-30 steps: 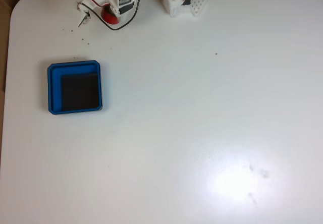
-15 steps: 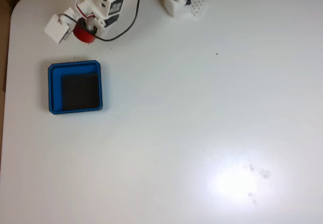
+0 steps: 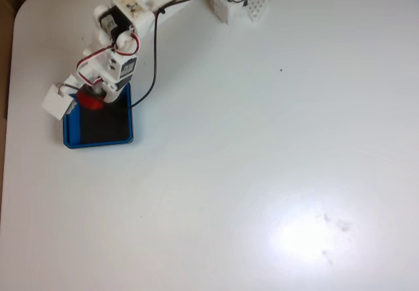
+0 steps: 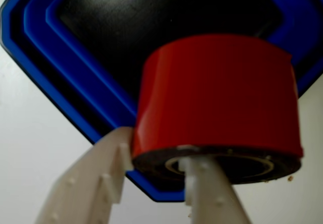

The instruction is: Pick the red roll and drop it in the blue box

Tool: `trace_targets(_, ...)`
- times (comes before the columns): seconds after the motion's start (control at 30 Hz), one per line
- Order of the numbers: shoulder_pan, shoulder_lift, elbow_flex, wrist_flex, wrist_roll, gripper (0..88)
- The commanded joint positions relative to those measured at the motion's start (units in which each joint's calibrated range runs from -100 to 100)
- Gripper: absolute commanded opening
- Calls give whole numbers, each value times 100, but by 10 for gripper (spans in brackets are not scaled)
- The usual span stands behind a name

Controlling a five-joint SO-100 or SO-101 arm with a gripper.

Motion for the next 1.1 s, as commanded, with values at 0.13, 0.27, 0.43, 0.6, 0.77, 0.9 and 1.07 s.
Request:
trace_targets(0.13,-5,495,-417,-891,0,6)
trace_targets(0.27,-5,504,-408,-891,35,6)
trace_targets(0.43,-5,504,-399,-883,0,7)
trace_targets(0.6,5,495,-399,-883,0,21)
trace_targets(0.77,54,495,-381,-883,0,117)
trace_targets(0.9,54,395,-274,-874,9,137)
trace_targets(1.07,152,-341,131,-866,9,137)
